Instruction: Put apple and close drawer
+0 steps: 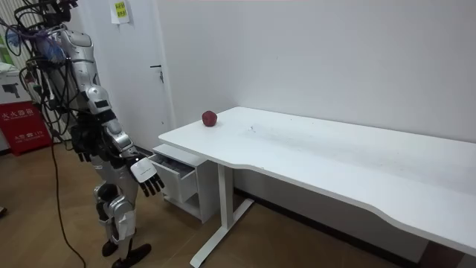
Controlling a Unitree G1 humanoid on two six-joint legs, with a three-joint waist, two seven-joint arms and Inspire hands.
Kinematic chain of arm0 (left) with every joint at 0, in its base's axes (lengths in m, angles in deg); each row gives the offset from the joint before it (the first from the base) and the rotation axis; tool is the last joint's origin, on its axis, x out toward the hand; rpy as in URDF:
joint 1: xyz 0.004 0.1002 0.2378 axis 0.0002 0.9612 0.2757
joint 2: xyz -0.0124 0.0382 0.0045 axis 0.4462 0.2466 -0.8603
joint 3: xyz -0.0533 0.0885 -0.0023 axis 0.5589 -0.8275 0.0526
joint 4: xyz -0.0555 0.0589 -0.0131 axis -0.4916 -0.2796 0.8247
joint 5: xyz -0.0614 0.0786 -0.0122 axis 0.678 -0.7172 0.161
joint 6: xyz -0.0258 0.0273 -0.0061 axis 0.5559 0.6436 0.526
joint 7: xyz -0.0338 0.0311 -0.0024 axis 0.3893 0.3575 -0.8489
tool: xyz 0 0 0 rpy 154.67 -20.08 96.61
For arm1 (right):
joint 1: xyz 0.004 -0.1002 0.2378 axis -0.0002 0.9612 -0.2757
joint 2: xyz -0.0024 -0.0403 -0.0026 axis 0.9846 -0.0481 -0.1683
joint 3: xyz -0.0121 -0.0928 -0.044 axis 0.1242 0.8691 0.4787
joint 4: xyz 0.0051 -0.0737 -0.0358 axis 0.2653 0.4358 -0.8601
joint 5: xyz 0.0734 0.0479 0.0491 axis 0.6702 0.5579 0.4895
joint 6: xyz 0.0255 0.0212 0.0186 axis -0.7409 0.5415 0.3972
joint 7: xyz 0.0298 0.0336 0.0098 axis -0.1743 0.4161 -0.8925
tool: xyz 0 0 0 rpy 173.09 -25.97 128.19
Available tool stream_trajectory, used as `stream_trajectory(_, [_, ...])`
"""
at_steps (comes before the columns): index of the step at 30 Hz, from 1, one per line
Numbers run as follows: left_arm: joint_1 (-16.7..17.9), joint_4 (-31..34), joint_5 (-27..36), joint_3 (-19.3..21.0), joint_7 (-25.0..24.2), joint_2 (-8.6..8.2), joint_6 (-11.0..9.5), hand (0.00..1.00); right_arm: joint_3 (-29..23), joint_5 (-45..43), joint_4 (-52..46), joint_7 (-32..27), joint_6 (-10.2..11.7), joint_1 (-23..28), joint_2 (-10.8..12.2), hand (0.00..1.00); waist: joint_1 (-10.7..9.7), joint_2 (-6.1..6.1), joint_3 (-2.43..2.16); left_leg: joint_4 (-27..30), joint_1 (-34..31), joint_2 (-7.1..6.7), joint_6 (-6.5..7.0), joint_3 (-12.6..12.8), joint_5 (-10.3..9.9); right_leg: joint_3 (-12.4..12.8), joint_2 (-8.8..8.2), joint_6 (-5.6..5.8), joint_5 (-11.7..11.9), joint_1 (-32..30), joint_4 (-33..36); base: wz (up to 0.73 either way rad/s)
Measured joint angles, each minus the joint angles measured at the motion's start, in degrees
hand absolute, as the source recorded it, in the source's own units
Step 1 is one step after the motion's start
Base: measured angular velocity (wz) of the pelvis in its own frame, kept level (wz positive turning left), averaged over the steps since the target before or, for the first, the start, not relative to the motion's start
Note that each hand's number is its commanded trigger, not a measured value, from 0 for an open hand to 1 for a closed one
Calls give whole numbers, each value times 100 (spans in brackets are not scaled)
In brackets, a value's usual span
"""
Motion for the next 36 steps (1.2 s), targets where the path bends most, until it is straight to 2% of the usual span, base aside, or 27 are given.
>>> stream_trajectory(10, [-40,-6,3,-1,4,-1,-1,0,-2,58,9,0,-1,-22,0,0,5,6,-2,-6,-3,0,0,4,0,-2,0,0,0,-7,-1,0])
stream_trajectory(16, [-55,-93,147,5,176,-10,-2,0,-85,1192,58,-12,-5,-14,5,0,-4,20,7,-40,56,13,0,106,0,28,5,0,0,10,-9,-8])
stream_trajectory(19, [-17,-179,126,283,223,-28,-33,0,-554,2166,137,-7,-8,4,60,0,-104,13,10,-59,129,12,0,122,0,28,5,0,0,62,-10,-2])
stream_trajectory(21, [55,-179,160,502,239,-23,-41,0,-1094,3023,199,-15,-27,5,57,0,-211,11,14,-80,173,12,1,131,-1,70,10,0,0,91,-1,-4])
stream_trajectory(24, [148,-219,174,835,286,-13,-40,0,-2128,4591,155,-199,-91,-7,29,0,-420,36,-4,-84,196,10,5,150,-5,129,15,0,0,95,16,-6])
stream_trajectory(29, [227,-135,172,1090,335,27,-42,0,-3237,6382,-408,-743,-97,-10,20,0,-625,25,-26,-92,191,13,7,261,-4,191,19,-13,7,49,27,-13])
stream_trajectory(33, [227,-128,172,1134,376,107,-77,0,-3802,6804,-506,-1116,58,-150,-4,0,-751,-4,-63,-101,178,16,9,275,-5,267,30,-21,12,15,72,-4])
stream_trajectory(36, [238,-104,179,1132,375,106,-118,0,-3851,6802,-710,-1511,73,-154,-4,0,-754,7,-66,-97,176,21,10,290,-4,308,37,-21,12,-19,127,-3])
